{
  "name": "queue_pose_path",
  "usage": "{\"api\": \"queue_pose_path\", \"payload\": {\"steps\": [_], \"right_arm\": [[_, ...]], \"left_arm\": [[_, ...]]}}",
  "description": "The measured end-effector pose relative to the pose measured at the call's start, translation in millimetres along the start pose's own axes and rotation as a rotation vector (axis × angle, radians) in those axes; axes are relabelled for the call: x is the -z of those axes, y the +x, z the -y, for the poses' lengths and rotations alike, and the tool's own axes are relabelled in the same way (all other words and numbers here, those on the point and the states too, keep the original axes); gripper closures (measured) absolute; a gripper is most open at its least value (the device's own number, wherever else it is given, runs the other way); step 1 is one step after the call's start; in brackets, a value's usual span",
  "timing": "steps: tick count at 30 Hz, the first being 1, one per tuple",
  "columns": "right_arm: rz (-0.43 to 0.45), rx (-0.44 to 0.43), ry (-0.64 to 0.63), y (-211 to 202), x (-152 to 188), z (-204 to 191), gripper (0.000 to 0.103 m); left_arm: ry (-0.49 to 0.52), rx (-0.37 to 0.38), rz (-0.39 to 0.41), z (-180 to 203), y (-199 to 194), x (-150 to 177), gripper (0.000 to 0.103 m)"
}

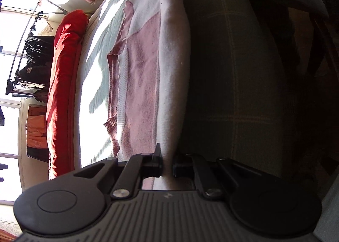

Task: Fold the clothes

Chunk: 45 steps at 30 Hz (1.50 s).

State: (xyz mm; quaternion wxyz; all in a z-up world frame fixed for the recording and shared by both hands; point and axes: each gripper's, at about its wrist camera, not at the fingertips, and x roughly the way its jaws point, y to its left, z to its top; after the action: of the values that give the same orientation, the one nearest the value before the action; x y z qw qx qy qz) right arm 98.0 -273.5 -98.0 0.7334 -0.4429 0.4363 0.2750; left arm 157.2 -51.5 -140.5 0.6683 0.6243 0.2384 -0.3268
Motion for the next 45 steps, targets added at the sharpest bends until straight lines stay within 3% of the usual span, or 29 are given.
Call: {"api": "queue_pose_path", "payload": {"steps": [6,10,14,17,20,26,30,34,36,40,42,45], "right_arm": [[-0.049,-0.097,0.120,8,4,5,0.073],[-0.055,-0.177,0.222,-10,20,12,0.072],[0.009,-0.270,0.471,-28,37,42,0.073],[0.086,-0.316,0.657,-28,40,62,0.074],[0.100,-0.338,0.767,-9,39,62,0.080],[0.023,-0.334,0.851,18,61,45,0.083],[0.032,-0.332,0.934,11,81,47,0.081],[0.119,-0.326,1.055,-8,96,68,0.080],[0.114,-0.321,1.080,0,98,70,0.080],[0.019,-0.286,1.091,29,110,59,0.083],[0.031,-0.299,1.138,29,121,60,0.089],[0.082,-0.277,1.154,16,117,72,0.085]], "left_arm": [[-0.058,0.095,-0.027,3,5,4,0.086],[-0.149,0.213,-0.050,-12,-11,19,0.086],[-0.403,0.246,-0.063,-56,-20,31,0.085],[-0.679,0.283,-0.007,-93,-13,34,0.081],[-0.829,0.327,-0.003,-103,6,32,0.077],[-0.899,0.354,-0.145,-71,41,48,0.077],[-0.917,0.338,-0.122,-81,25,53,0.076],[-0.915,0.308,-0.056,-101,13,41,0.054],[-0.921,0.325,-0.041,-103,19,33,0.054],[-0.934,0.357,-0.121,-86,44,36,0.053],[-0.964,0.372,-0.166,-78,51,50,0.054],[-0.990,0.376,-0.127,-88,37,59,0.054]]}}
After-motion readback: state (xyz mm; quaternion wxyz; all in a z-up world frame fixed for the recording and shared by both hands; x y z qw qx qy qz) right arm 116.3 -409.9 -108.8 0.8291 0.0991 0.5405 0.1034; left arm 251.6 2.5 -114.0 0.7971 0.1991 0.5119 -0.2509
